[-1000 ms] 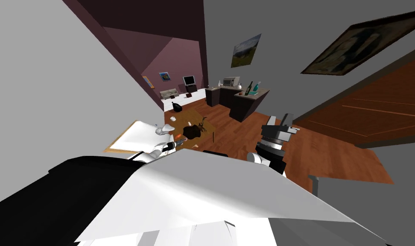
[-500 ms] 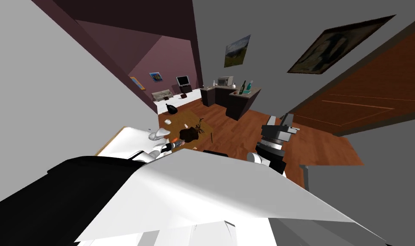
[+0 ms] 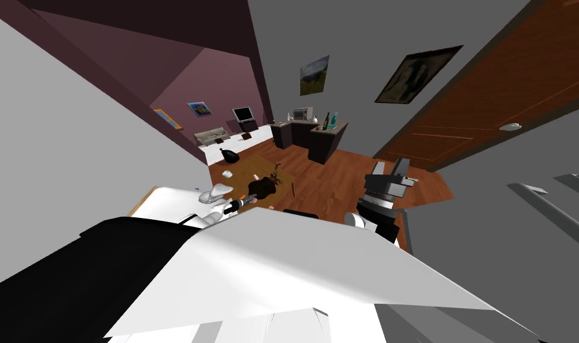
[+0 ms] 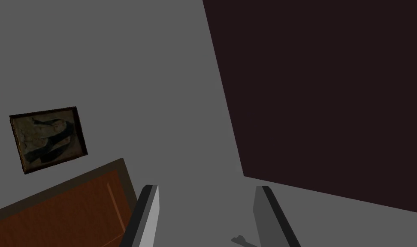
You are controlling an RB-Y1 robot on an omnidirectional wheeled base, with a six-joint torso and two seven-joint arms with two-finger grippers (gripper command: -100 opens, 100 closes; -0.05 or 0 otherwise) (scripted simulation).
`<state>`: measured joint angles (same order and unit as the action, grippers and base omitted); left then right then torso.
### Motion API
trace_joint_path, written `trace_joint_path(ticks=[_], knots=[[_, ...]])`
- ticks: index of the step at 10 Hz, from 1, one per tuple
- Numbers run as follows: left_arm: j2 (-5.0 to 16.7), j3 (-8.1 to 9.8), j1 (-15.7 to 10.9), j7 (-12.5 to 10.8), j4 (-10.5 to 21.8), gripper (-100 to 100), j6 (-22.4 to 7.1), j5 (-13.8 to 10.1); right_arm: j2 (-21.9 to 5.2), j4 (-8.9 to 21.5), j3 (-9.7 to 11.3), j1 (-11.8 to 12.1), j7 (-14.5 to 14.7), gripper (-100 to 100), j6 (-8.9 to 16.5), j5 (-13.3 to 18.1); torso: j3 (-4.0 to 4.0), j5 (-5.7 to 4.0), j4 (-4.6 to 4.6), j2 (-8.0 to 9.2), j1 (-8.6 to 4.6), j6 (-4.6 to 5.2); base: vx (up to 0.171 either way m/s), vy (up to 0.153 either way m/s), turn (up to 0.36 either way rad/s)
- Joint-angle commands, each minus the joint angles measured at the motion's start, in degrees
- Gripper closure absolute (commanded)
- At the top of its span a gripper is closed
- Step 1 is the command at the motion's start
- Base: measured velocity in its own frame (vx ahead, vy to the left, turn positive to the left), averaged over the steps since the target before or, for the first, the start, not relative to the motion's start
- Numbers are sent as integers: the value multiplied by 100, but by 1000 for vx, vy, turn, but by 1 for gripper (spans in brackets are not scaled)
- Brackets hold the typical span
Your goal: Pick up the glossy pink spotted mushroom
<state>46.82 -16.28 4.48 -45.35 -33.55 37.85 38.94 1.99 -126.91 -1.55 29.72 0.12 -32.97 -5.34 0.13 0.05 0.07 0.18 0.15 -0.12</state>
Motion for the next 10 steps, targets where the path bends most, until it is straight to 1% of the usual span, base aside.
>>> trace_joint_path(ticks=[1,2,3,4,5,6,7,8,9,10], knots=[[-16,4,-24,35,66,-100,11,-191,0,0,0,0,0,0,0,0,0,0,0,0,0,0,-6,4,61],[17,-78,169,171,-160,-100,-298,-407,0,0,0,1,0,0,0,0,-11,-3,-4,-20,-12,1,-82,41,-371],[17,-78,169,171,-160,-100,-352,-570,0,0,1,-2,0,0,0,0,-4,-2,-2,-3,-3,11,-126,60,-359],[17,-78,169,171,-160,-100,-352,-743,0,0,1,-2,0,0,0,0,5,0,4,7,3,11,-69,33,-76],[17,-78,169,171,-160,-100,-352,-789,0,0,0,0,0,0,0,0,-2,-1,2,-5,-2,6,-11,10,27],[49,-161,362,306,-386,-100,-640,-1019,0,0,0,1,0,0,0,0,-12,-2,-2,-23,-10,6,-97,66,-391],[49,-161,362,306,-386,-100,-714,-1181,0,0,1,-2,0,0,0,0,-3,0,1,-4,7,16,-127,52,-337],[49,-161,362,306,-386,-100,-714,-1353,0,0,0,-1,0,0,0,0,-1,8,6,-6,11,23,-67,10,-70],[82,-243,555,442,-612,-100,-987,-1527,0,0,0,0,0,0,0,0,-11,6,2,-24,4,18,-117,23,-277],[82,-243,555,442,-612,-100,-1077,-1699,0,0,1,-2,0,0,0,0,-7,7,3,-15,7,25,-131,37,-378]])
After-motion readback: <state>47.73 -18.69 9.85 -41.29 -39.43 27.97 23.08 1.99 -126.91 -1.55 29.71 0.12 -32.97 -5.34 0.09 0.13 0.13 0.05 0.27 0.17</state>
